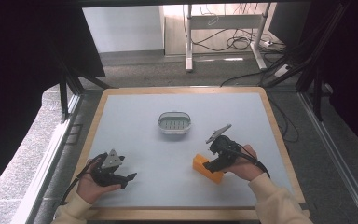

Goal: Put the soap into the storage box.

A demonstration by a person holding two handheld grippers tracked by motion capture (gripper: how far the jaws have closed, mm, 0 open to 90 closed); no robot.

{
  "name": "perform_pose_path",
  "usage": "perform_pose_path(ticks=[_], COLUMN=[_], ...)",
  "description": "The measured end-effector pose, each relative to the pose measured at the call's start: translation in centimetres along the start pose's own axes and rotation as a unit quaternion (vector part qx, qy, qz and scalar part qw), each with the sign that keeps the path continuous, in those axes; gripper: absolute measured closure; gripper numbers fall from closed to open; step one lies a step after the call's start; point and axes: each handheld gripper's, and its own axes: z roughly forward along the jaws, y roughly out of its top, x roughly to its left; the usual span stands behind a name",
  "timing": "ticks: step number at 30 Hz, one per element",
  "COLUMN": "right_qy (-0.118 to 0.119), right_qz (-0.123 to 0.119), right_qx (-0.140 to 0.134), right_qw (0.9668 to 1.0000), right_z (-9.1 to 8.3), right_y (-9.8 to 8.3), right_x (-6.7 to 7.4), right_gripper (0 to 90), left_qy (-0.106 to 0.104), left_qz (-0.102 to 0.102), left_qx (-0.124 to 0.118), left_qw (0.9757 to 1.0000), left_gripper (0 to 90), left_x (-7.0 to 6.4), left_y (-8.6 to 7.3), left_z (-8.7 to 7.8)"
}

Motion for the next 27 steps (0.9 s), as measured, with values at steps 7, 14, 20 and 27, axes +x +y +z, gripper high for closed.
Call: perform_pose_path(ticks=[7, 14, 20, 27], right_qy=[0.013, 0.017, 0.020, 0.021], right_qz=[-0.007, -0.019, -0.026, -0.033], right_qx=[0.016, 0.061, 0.098, 0.109], right_qw=[0.9998, 0.9978, 0.9946, 0.9933], right_z=[0.2, 1.9, 3.3, 3.3], right_y=[0.2, 0.7, 0.6, 0.5], right_x=[0.4, 1.2, 1.1, 1.3], right_gripper=[27.9, 37.2, 54.2, 61.3], left_qy=[-0.001, 0.000, 0.000, 0.001], left_qz=[0.000, 0.001, 0.000, 0.001], left_qx=[-0.001, -0.001, 0.000, -0.001], left_qw=[1.0000, 1.0000, 1.0000, 1.0000], left_gripper=[20.8, 20.9, 20.8, 20.9], left_x=[0.0, 0.0, 0.0, 0.1], left_y=[0.0, 0.0, 0.0, 0.0], left_z=[-0.1, -0.1, -0.1, -0.1])
